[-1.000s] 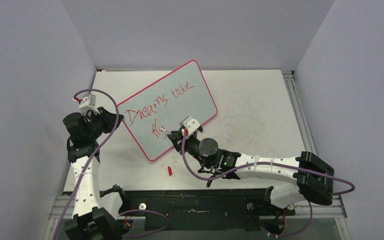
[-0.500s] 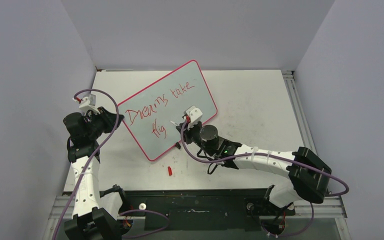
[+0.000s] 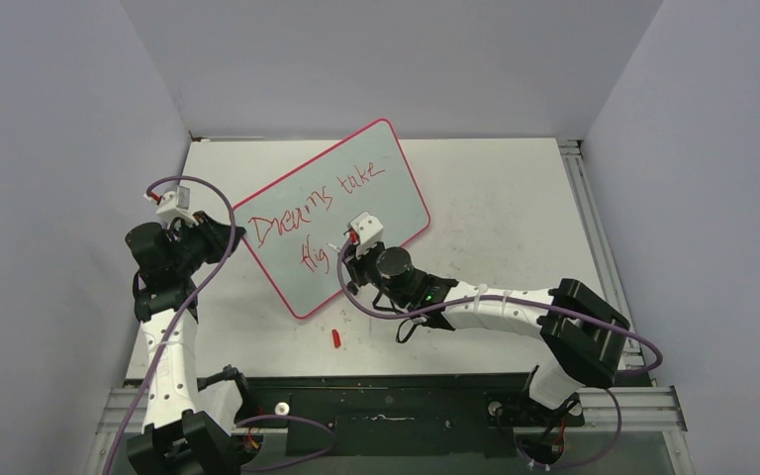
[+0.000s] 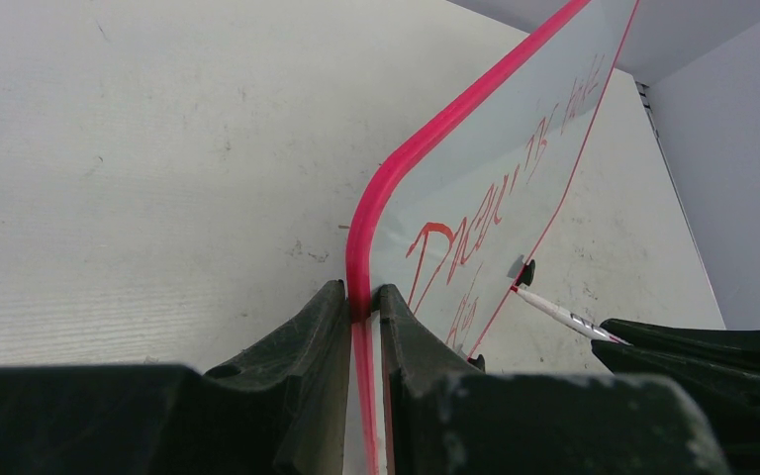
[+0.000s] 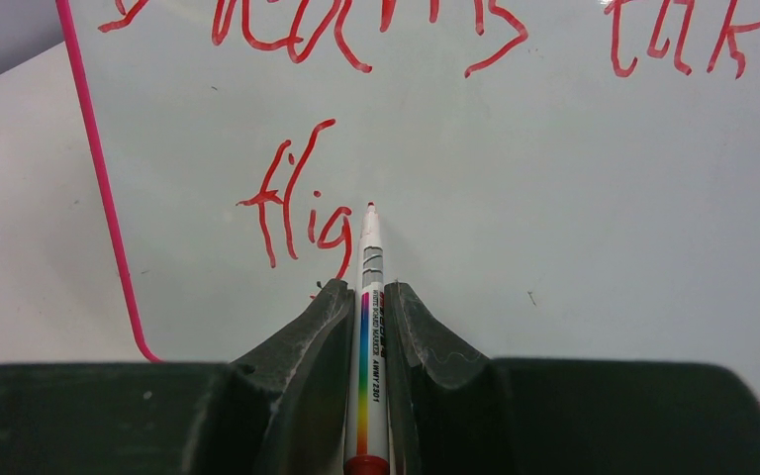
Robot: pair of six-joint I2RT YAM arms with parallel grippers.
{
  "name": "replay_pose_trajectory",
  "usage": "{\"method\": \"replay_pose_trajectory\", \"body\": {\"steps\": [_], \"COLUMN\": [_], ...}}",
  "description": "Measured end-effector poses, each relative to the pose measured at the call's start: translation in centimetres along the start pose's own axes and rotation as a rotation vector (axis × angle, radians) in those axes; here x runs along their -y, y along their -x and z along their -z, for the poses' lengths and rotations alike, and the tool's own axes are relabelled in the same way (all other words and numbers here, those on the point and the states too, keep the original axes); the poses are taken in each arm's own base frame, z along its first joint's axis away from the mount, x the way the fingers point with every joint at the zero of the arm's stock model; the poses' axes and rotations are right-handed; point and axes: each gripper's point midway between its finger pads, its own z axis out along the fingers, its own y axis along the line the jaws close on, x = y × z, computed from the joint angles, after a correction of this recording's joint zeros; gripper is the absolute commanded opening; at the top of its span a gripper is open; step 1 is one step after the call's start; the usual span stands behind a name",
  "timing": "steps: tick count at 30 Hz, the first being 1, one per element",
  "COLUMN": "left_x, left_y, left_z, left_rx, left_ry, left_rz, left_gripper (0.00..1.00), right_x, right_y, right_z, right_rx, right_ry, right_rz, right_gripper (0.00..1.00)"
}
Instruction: Write a sentence on the whiteboard
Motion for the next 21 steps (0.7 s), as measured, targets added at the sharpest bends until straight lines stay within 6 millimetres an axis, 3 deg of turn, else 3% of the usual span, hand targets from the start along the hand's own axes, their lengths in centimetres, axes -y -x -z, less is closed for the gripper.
{"method": "replay_pose_trajectory", "body": {"steps": [15, 21], "left_x": [0.2, 0.6], "left_y": [-0.1, -0.3], "left_z": [-0.1, -0.2], "left_rx": [-0.004, -0.011], "left_ry": [-0.007, -0.018], "left_rz": [-0.003, -0.006], "left_gripper": [0.13, 0.13], "right_x": [-0.2, -0.2], "right_y": [1.9, 1.6], "right_z": [-1.1, -1.4], "right_rx": [0.065, 0.064], "right_ry": [-0.023, -0.027], "right_rz": [-0.017, -0.017], "right_gripper": [0.05, 0.05]}}
